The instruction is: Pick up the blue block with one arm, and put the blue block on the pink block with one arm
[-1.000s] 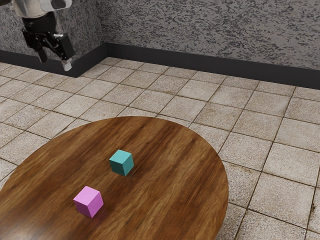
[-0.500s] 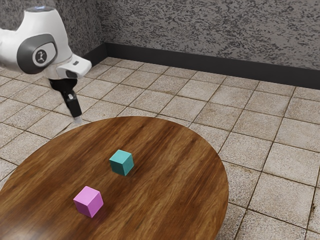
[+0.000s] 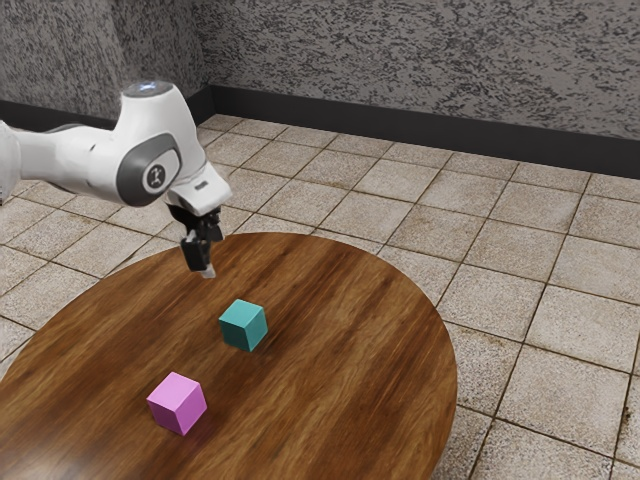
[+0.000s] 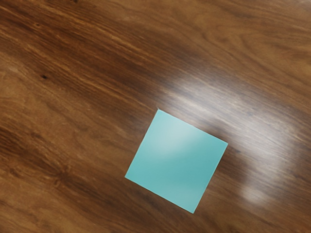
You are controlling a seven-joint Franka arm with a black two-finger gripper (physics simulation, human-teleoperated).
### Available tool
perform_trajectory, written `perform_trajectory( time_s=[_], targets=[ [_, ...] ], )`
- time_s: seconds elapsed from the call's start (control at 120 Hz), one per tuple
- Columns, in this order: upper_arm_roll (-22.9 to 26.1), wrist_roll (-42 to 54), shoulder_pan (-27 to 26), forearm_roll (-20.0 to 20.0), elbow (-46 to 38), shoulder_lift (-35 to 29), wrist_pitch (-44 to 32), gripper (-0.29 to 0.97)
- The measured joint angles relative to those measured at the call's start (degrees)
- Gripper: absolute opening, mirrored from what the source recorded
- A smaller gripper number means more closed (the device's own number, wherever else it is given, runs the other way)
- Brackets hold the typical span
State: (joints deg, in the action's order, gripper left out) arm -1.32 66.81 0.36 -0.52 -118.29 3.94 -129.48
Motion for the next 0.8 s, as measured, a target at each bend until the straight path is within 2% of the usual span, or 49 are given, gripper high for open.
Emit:
perform_trajectory(
  time_s=[0.35, 0.8],
  targets=[
    [0.26, 11.56, -0.01, 0.19, 0.09, 6.58, -3.18, 0.68],
    [1.78, 19.08, -0.03, 0.69, 0.01, 12.63, -6.58, 0.68]
  ],
)
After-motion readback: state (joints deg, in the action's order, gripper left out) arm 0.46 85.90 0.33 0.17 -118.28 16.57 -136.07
